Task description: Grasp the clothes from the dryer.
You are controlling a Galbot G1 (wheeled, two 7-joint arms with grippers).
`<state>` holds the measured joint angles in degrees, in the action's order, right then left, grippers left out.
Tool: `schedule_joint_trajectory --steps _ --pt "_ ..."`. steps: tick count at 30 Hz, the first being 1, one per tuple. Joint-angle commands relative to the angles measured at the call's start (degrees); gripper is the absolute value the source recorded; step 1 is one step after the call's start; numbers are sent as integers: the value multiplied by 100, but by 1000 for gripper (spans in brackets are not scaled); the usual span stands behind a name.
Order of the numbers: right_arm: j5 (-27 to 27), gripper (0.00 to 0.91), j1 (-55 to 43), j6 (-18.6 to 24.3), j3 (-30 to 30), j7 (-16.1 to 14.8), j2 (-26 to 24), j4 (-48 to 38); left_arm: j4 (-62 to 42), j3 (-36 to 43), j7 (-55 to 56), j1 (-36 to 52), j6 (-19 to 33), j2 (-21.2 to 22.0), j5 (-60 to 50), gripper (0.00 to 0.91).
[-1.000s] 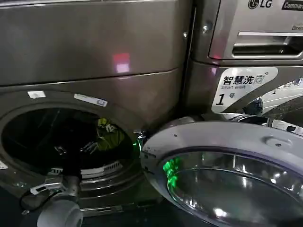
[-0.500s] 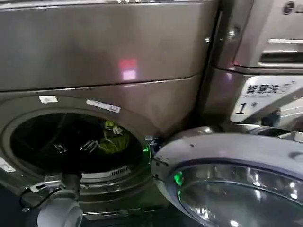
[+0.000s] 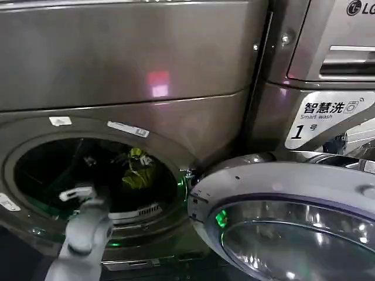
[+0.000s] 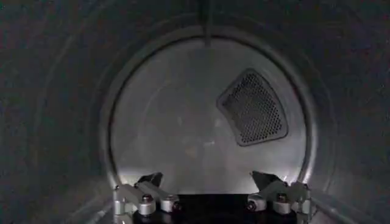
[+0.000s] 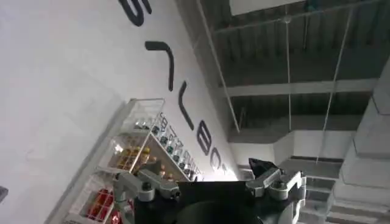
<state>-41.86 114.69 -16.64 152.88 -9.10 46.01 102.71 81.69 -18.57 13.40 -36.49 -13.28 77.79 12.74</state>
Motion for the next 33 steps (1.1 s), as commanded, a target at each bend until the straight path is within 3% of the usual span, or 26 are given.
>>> schedule_joint_trajectory --steps 1,8,13,17,24,33 --pt "89 907 -10 97 -11 72 -4 -52 -1327 99 -110 959 -36 73 -45 907" --pt "141 907 -100 276 -67 -82 1 -140 -1930 293 -763 1502 -574 -48 17 907" --pt "141 907 -108 313 -93 -124 -2 -145 -2291 723 -1919 1867 -781 -313 -402 907" --pt "140 907 -81 334 -69 -148 12 -156 -2743 1215 -3207 2231 -634 -547 -1137 907" --pt "141 907 -69 352 -56 -169 21 -153 -4224 2209 -4641 3123 178 -420 -2514 907" --pt "144 907 -31 381 -21 -181 71 -116 -5254 2265 -5659 3914 315 -226 -5243 907"
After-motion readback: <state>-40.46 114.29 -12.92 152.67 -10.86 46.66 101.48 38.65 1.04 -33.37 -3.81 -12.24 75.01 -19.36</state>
